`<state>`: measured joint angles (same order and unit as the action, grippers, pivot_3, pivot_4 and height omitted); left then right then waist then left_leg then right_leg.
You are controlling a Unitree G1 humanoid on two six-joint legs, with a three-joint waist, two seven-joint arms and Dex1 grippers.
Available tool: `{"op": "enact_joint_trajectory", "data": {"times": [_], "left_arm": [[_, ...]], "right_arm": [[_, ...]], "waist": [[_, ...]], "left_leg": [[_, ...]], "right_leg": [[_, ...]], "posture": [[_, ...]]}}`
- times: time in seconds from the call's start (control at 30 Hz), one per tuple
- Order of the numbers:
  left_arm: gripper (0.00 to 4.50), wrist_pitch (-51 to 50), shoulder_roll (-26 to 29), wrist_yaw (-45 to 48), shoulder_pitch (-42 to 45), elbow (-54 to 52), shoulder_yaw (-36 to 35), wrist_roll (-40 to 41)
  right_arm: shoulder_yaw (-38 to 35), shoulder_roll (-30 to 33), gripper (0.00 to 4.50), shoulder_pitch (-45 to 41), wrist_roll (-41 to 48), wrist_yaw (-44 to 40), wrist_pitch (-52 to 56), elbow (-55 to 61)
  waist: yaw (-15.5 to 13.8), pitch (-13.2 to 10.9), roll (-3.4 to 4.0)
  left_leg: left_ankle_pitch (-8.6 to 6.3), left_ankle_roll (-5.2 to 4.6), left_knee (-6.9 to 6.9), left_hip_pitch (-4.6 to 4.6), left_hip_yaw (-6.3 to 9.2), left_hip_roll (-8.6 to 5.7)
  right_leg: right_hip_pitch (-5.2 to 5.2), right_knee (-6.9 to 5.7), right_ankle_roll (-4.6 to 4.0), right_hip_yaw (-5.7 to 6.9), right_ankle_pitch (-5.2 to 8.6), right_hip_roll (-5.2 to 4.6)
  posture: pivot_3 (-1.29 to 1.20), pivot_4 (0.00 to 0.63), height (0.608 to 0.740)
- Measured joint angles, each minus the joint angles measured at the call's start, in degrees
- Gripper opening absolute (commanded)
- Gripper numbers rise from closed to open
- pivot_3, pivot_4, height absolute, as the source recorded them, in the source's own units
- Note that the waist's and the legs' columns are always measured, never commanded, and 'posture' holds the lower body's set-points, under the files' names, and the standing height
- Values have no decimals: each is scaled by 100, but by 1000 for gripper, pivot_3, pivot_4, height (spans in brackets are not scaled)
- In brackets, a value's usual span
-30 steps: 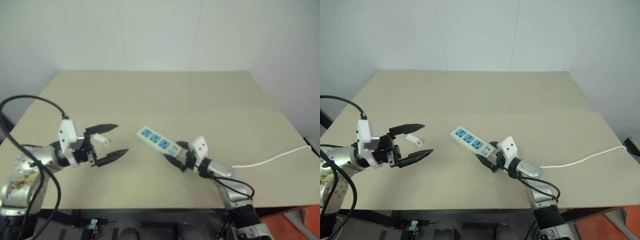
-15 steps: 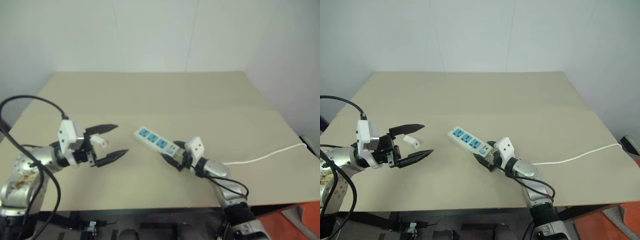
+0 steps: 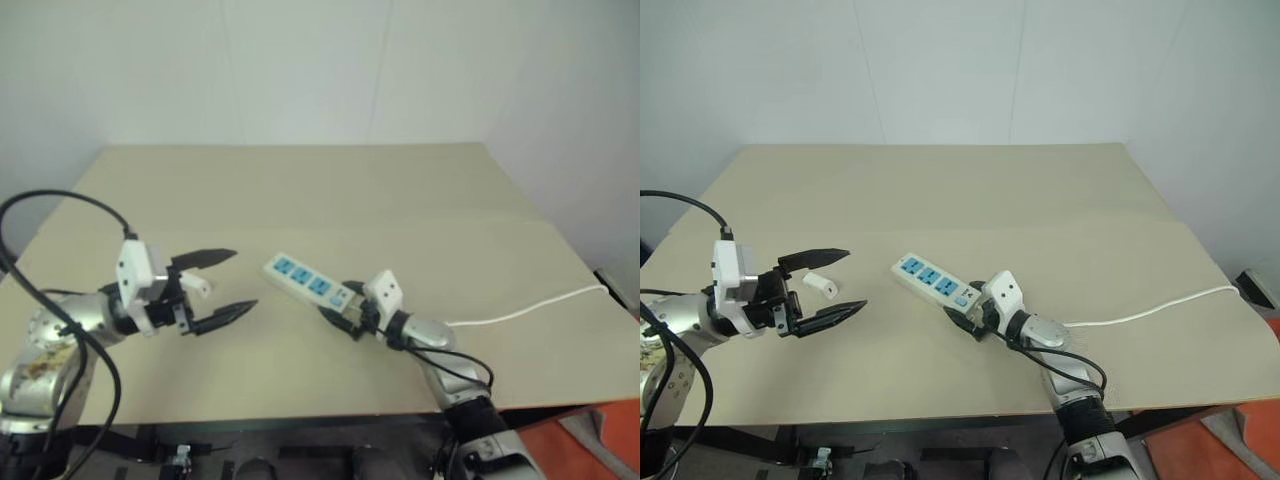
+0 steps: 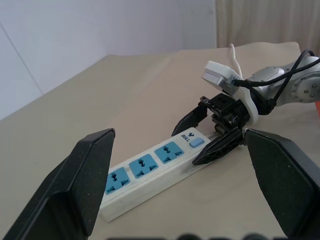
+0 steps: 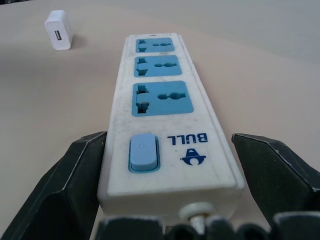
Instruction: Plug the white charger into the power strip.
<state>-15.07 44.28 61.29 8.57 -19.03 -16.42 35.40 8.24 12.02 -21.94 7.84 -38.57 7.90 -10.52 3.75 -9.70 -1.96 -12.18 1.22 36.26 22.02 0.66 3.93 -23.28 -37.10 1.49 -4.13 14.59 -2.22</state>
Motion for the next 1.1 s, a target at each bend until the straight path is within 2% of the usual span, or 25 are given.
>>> {"op": "enact_joint_trajectory", "data": {"times": [0.2,0.4,0.93,1.1], "left_arm": [[4500,0,0,-3,2,0,1,0],[4500,0,11,10,2,14,0,-2],[4500,3,32,7,1,18,-5,-2],[4500,3,45,7,-18,-22,-40,1]], "right_arm": [[24,64,4471,308,76,52,709,698],[33,39,4471,376,121,154,844,783],[15,-344,4471,-445,24,-334,-998,-1327],[5,-263,3409,-621,29,-719,-1202,-1667]], "waist": [[-41,0,1],[-40,-1,1],[55,1,-1],[58,1,-1]], "left_leg": [[0,0,0,10,0,0],[0,0,0,8,0,0],[0,0,-2,-20,0,2],[0,0,-4,-24,0,3]], "right_leg": [[-9,1,1,1,1,-1],[-10,1,1,0,1,0],[10,-2,-1,-2,-1,4],[11,-2,-1,-3,-1,5]], "posture": [[0,150,740],[0,150,740],[0,150,740],[0,150,740]]}}
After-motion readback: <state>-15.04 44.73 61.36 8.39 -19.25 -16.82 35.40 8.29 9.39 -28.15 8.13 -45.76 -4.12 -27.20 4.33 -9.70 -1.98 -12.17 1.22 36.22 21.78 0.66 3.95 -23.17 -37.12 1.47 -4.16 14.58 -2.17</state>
